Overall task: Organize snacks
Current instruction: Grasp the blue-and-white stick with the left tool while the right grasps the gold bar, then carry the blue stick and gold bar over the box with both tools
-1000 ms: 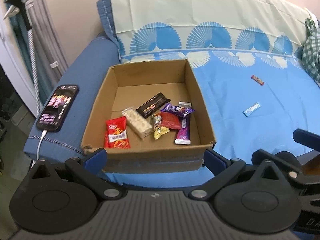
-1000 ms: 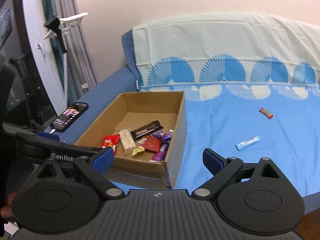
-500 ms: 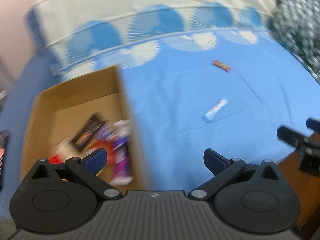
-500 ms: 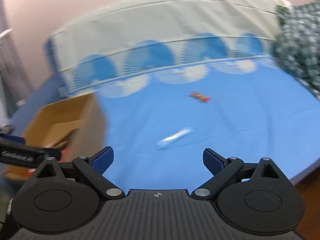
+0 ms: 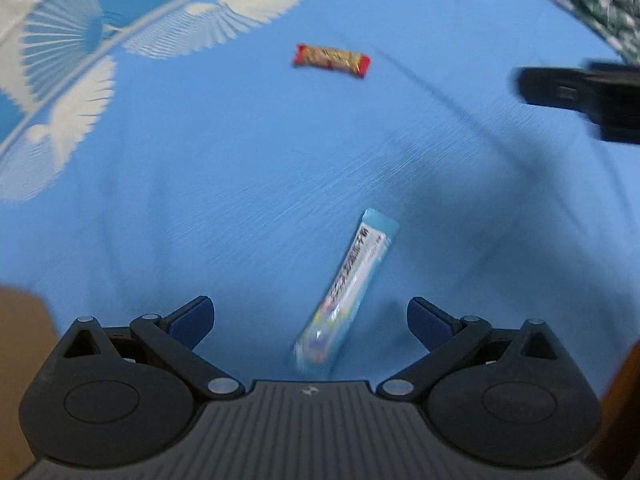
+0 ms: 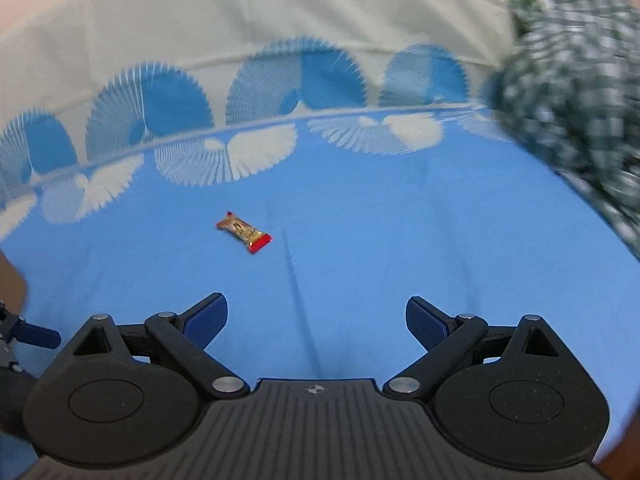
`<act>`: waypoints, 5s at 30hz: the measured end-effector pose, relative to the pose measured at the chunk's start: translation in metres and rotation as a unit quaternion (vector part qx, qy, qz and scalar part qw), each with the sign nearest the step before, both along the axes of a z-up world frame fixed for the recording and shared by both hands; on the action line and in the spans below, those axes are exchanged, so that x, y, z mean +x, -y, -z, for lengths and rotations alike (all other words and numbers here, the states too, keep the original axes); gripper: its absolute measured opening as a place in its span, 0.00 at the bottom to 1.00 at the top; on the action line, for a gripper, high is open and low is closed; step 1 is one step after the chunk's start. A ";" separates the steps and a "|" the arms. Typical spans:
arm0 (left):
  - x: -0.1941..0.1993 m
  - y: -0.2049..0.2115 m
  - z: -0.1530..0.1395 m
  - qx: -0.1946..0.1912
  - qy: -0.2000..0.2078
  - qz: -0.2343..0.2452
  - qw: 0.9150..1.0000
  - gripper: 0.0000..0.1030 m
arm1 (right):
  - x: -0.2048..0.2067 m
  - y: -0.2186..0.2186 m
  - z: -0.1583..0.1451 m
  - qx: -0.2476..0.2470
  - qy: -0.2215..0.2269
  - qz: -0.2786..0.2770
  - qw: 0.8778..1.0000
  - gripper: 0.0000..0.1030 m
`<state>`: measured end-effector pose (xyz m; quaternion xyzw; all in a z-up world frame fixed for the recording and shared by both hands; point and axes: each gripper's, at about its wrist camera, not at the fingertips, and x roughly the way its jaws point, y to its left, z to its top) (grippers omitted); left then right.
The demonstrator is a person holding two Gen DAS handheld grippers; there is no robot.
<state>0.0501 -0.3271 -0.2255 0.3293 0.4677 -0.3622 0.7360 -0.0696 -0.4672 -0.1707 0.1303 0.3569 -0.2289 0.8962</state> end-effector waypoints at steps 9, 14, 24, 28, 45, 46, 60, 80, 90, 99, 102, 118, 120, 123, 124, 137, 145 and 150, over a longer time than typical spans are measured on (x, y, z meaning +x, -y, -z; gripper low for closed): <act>0.069 -0.012 0.016 -0.047 -0.045 -0.035 0.997 1.00 | 0.108 0.037 0.076 -0.035 -0.016 -0.115 0.993 0.99; 0.081 -0.012 0.016 -0.051 -0.042 -0.050 0.997 0.99 | 0.143 0.030 0.082 -0.056 0.018 -0.133 0.989 0.99; 0.057 -0.031 -0.011 -0.086 -0.087 -0.120 0.985 0.22 | 0.107 0.018 0.069 -0.039 0.032 -0.134 0.990 0.20; 0.050 -0.065 -0.038 -0.130 -0.120 -0.157 0.972 0.00 | 0.057 0.011 0.053 0.021 0.050 -0.053 0.997 0.20; 0.014 -0.073 -0.009 -0.065 -0.141 -0.128 0.980 0.46 | -0.049 -0.037 0.033 0.063 0.018 0.065 0.996 0.19; 0.014 -0.069 -0.006 -0.066 -0.133 -0.127 0.981 0.46 | -0.051 -0.038 0.034 0.068 0.017 0.068 0.995 0.19; -0.010 -0.129 -0.081 -0.133 -0.074 -0.138 0.979 0.10 | -0.037 -0.056 0.015 0.014 0.010 0.048 0.999 0.04; -0.057 -0.213 -0.202 -0.195 0.005 -0.196 0.961 0.10 | -0.072 -0.128 -0.075 0.082 0.093 -0.026 0.992 0.17; -0.131 -0.353 -0.245 -0.198 0.070 -0.265 0.941 0.10 | -0.138 -0.302 -0.153 0.108 0.124 -0.181 0.970 0.17; -0.180 -0.453 -0.240 -0.200 0.087 -0.319 0.922 0.10 | -0.163 -0.401 -0.174 0.060 0.101 -0.266 0.957 0.17; -0.190 -0.467 -0.237 -0.204 0.087 -0.325 0.920 0.10 | -0.165 -0.414 -0.179 0.047 0.098 -0.270 0.957 0.17; -0.197 -0.486 -0.238 -0.229 0.079 -0.321 0.915 0.10 | -0.171 -0.439 -0.185 0.008 0.090 -0.293 0.952 0.17; -0.195 -0.486 -0.237 -0.229 0.077 -0.323 0.915 0.10 | -0.170 -0.440 -0.184 0.006 0.088 -0.295 0.951 0.17; -0.193 -0.486 -0.236 -0.228 0.074 -0.324 0.915 0.10 | -0.168 -0.441 -0.184 0.006 0.084 -0.298 0.951 0.18; -0.192 -0.486 -0.235 -0.228 0.072 -0.324 0.915 0.10 | -0.167 -0.441 -0.183 0.007 0.083 -0.299 0.951 0.17; -0.172 -0.485 -0.219 -0.220 0.047 -0.331 0.916 0.10 | -0.148 -0.440 -0.171 0.015 0.053 -0.301 0.952 0.17; -0.147 -0.486 -0.213 -0.219 0.036 -0.338 0.915 0.10 | -0.125 -0.437 -0.165 0.023 0.041 -0.292 0.955 0.17; -0.127 -0.484 -0.213 -0.218 0.039 -0.339 0.914 0.10 | -0.102 -0.434 -0.161 0.036 0.041 -0.284 0.957 0.18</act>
